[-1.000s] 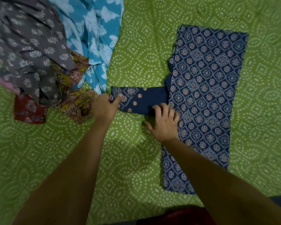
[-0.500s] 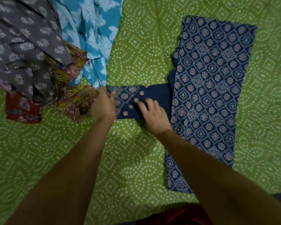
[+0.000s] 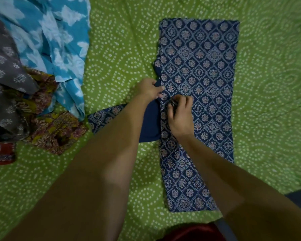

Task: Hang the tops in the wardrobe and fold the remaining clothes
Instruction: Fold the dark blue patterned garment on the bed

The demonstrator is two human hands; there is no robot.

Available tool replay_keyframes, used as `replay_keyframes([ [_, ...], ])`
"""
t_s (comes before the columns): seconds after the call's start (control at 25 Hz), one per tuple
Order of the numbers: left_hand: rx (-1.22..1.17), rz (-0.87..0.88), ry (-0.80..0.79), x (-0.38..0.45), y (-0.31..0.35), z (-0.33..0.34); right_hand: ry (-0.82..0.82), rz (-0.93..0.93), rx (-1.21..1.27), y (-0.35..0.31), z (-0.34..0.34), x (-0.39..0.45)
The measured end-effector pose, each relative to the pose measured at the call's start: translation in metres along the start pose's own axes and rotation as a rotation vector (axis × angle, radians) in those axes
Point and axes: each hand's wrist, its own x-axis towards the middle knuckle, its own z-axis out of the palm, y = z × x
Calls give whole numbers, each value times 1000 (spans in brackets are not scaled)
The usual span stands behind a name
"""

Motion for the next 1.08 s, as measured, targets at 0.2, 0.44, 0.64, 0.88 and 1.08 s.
replay_keyframes([
  [0.2,-326,-110,66,-27,-21,-37,-23,40,-15,4,2,-9],
  [0.44,-339,-198,-3,-59,-50,-81,-99,-10,-102,-15,7,-14],
  [0.64,-256,-220,299,-22,0,-51,-98,-21,-167,-20,15,-13],
  [0.88,82,-63,510,-21,9,-55,-31,-42,-257,-21,12,-25],
  [1.08,296,261,741,-103,-65,-102,-102,-260,-386,-36,16,-41],
])
